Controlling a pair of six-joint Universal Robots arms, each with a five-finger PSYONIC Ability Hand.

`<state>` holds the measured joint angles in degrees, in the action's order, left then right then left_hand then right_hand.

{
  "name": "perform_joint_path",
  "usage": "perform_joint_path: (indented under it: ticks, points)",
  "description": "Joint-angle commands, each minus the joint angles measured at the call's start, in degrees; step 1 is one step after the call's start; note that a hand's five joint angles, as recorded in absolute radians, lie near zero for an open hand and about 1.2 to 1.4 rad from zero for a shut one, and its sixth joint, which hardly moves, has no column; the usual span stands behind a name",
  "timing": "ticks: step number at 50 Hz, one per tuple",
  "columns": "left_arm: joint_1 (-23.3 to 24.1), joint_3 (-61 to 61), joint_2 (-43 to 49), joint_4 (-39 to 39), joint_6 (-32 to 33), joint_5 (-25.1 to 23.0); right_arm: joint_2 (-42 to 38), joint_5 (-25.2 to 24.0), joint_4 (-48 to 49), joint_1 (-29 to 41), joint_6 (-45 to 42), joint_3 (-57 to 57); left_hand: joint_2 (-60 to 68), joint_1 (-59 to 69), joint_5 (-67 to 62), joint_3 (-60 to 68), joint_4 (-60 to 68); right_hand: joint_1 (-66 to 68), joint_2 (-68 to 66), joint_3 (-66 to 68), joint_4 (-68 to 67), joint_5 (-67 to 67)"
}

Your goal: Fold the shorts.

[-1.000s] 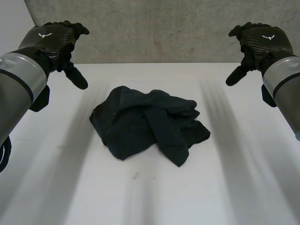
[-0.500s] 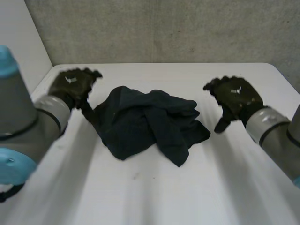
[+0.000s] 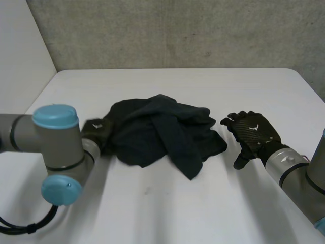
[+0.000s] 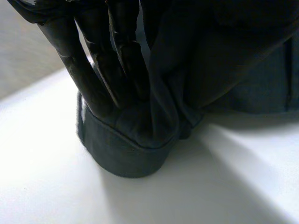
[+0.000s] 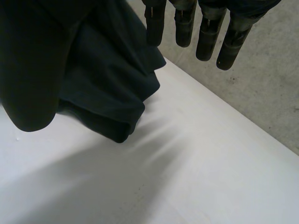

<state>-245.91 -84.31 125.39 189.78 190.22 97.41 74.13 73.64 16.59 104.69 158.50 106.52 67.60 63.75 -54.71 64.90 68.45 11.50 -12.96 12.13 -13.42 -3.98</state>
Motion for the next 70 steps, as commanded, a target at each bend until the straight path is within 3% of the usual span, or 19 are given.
perform_joint_path:
  ticks: [1,6,9,14,18,25,30,36,45,53,63,70]
  points:
    - [-4.9,0.6,-10.1,7.2,0.1,11.0,-0.1,-0.3,-0.1,0.0,0.1,0.1,12.4,16.3,-15.3,15.1,11.6,-1.5,3.0,-2.1,3.4,4.0]
    - [-5.1,1.3,-16.3,12.4,0.6,9.9,-0.2,-0.2,0.0,0.3,0.1,0.2,12.4,16.3,-15.3,15.1,11.6,-1.5,3.0,-2.1,3.4,4.0]
    - [-3.5,3.2,-18.3,13.2,0.5,6.2,-0.3,0.0,-0.1,0.4,0.1,0.3,12.4,16.3,-15.3,15.1,11.6,-1.5,3.0,-2.1,3.4,4.0]
    - [3.8,4.9,-16.4,13.5,0.7,-6.6,-0.3,0.5,0.0,0.3,0.1,0.5,12.4,16.3,-15.3,15.1,11.6,-1.5,3.0,-2.1,3.4,4.0]
    - [10.0,5.6,-9.7,13.2,0.9,-12.5,-0.2,0.5,0.0,-0.1,0.1,0.7,12.4,16.3,-15.3,15.1,11.6,-1.5,3.0,-2.1,3.4,4.0]
    - [20.0,5.5,-2.0,13.2,0.9,-14.4,0.1,1.1,0.1,-0.4,0.2,0.7,12.4,16.3,-15.3,15.1,11.6,-1.5,3.0,-2.1,3.4,4.0]
    - [27.4,4.3,-1.6,13.2,0.9,-14.4,0.2,2.7,0.7,-1.7,0.4,0.4,-18.9,-15.1,16.1,-16.2,-19.8,-1.5,3.0,-2.1,3.4,4.0]
    - [28.6,2.8,-6.7,13.2,1.0,-13.5,0.3,3.8,1.6,-3.2,0.9,0.3,-25.9,-22.1,23.0,-23.2,-26.8,-1.5,3.0,-2.1,3.4,4.0]
    - [21.0,-2.9,-21.8,11.1,0.9,-9.1,2.1,3.4,-0.6,-3.4,2.9,-1.5,-31.0,-27.1,28.1,-28.3,-31.8,-1.5,3.0,-2.1,3.4,4.0]
    - [11.3,-9.0,-30.7,10.7,0.1,-8.2,6.2,-0.2,-13.4,-3.1,12.6,-5.5,-33.3,-29.5,30.4,-30.6,-34.2,-1.5,3.0,-2.1,3.4,4.0]
    - [-0.4,-15.4,-31.1,11.7,-0.7,-8.1,15.3,-8.3,-14.2,1.7,9.7,-6.4,-33.5,-29.6,30.6,-30.8,-34.3,-1.5,3.0,-2.1,3.4,4.0]
    - [-5.4,-16.5,-24.9,13.2,-7.3,-8.5,6.8,-4.6,-14.2,11.0,3.8,-9.7,-33.2,-29.3,30.3,-30.5,-34.0,-1.5,3.0,-2.1,3.4,4.0]
